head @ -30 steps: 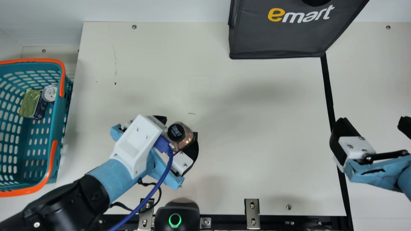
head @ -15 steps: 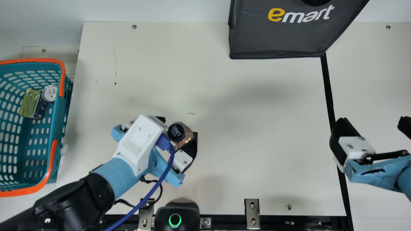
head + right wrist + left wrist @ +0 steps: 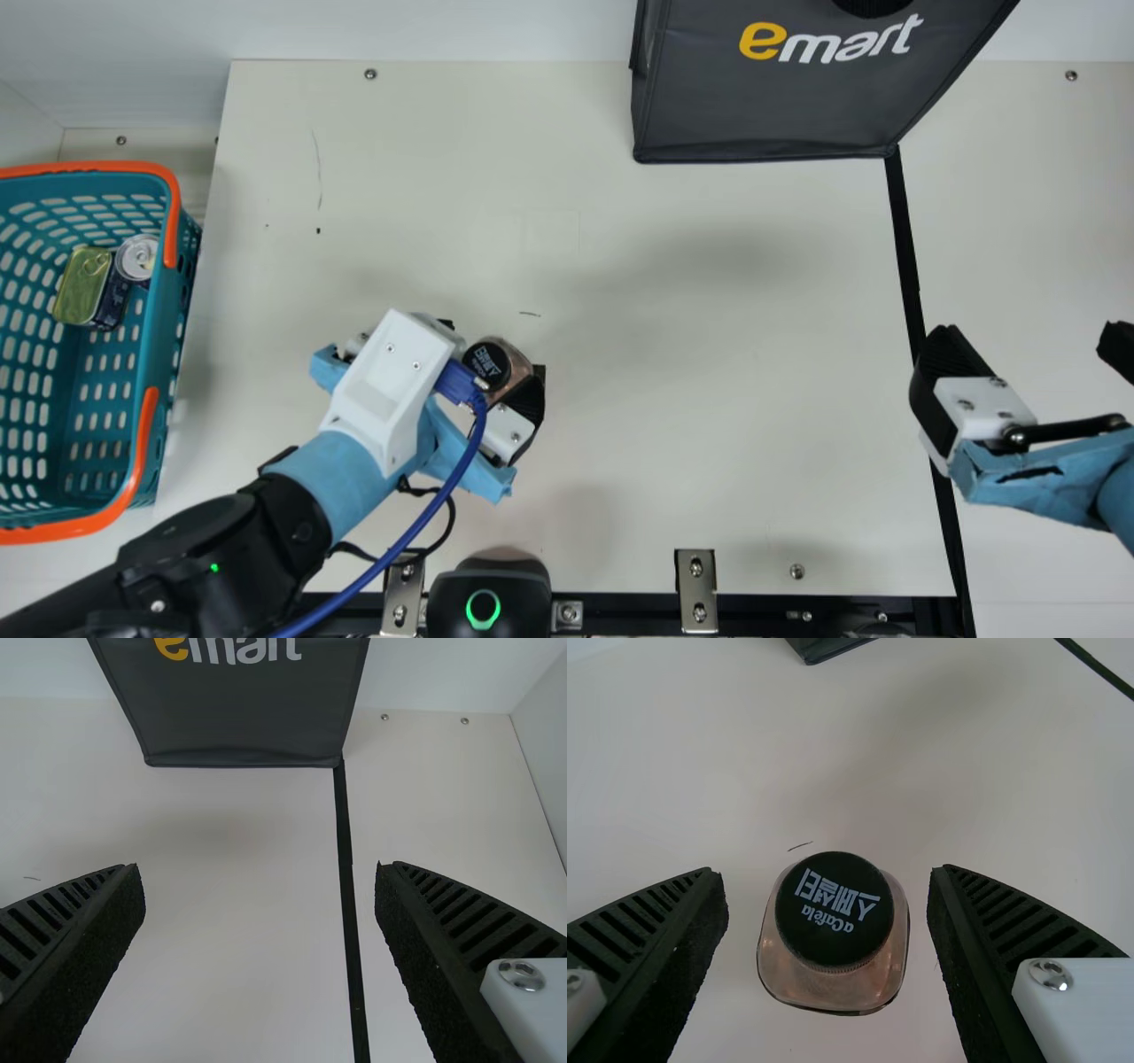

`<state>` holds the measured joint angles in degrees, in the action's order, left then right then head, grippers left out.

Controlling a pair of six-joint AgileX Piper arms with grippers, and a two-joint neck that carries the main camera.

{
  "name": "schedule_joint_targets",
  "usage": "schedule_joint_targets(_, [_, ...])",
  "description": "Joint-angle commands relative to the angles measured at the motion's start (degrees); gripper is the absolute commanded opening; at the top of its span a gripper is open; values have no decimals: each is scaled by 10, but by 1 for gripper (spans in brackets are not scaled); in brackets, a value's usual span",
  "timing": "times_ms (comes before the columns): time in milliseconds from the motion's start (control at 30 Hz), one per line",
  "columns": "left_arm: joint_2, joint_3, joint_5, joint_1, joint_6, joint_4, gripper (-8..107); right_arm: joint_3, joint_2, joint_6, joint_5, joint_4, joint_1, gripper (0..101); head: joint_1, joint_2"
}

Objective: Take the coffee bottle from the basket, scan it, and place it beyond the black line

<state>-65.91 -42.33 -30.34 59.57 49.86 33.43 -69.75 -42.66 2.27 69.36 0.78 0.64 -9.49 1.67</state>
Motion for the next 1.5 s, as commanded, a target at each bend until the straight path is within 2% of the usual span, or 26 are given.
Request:
schedule_joint_targets(0, [-2, 1, -2, 2, 9, 5, 90, 0, 0, 0, 0, 0, 0, 91, 16, -1])
schedule_joint_targets(567, [-15, 0, -15, 27, 73, 48, 90, 0, 0, 0, 0, 0, 0, 91, 16, -1])
schedule_joint_targets(967, [-23, 11, 1, 24, 91, 59, 10, 0, 0, 0, 0, 0, 0, 91, 16, -1])
schedule_joint_targets(1200, [-9, 15, 21, 13, 31, 24, 10, 0, 0, 0, 0, 0, 0, 91, 16, -1])
schedule_joint_targets(1467, [21, 28, 57, -4, -141, -85, 10, 0, 0, 0, 0, 0, 0, 91, 16, -1])
